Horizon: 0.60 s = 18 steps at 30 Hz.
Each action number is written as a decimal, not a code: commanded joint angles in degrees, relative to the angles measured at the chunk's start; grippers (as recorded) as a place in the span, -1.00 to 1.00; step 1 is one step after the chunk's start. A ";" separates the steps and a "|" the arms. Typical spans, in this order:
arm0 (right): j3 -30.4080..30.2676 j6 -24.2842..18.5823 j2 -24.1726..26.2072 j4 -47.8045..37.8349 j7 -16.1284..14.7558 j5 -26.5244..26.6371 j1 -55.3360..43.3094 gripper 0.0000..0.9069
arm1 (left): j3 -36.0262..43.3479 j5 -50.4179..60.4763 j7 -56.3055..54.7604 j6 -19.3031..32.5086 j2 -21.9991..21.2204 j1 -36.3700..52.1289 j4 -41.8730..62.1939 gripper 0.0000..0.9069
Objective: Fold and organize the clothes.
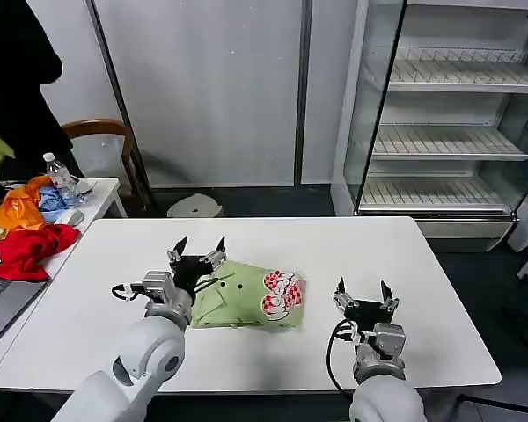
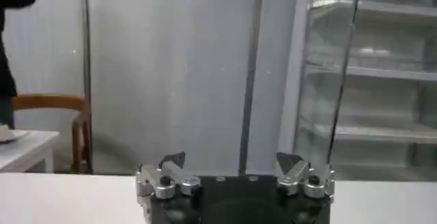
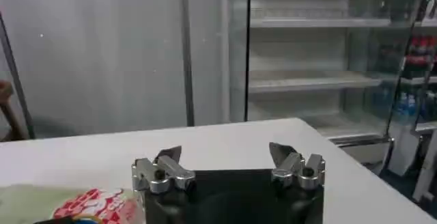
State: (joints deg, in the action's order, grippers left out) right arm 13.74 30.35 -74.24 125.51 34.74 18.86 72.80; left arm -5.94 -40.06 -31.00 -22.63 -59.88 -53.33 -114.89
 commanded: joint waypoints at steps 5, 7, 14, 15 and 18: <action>1.54 1.69 1.71 -0.33 0.31 3.18 -1.97 1.00 | -3.28 -6.46 -2.07 -3.46 1.16 -0.49 -1.74 1.00; 1.60 1.99 1.63 0.00 0.97 5.04 -1.99 1.00 | -3.61 -6.95 -2.10 -3.69 1.18 -0.79 -1.78 1.00; 1.87 1.80 1.79 0.12 1.46 5.47 -1.58 1.00 | -4.25 -7.46 -2.10 -3.82 1.58 -1.50 -1.34 1.00; 2.05 1.91 1.90 0.03 1.69 5.78 -1.55 1.00 | -4.37 -7.42 -2.04 -3.80 1.71 -1.60 -1.26 1.00; 2.41 2.43 2.41 -0.32 1.92 6.13 -1.60 1.00 | -4.85 -7.65 -2.02 -3.86 2.29 -1.80 -1.14 1.00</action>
State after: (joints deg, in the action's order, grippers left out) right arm 15.64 32.01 -72.53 125.59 36.04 23.22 71.58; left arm -9.93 -46.12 -32.77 -25.81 -58.29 -54.87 -116.07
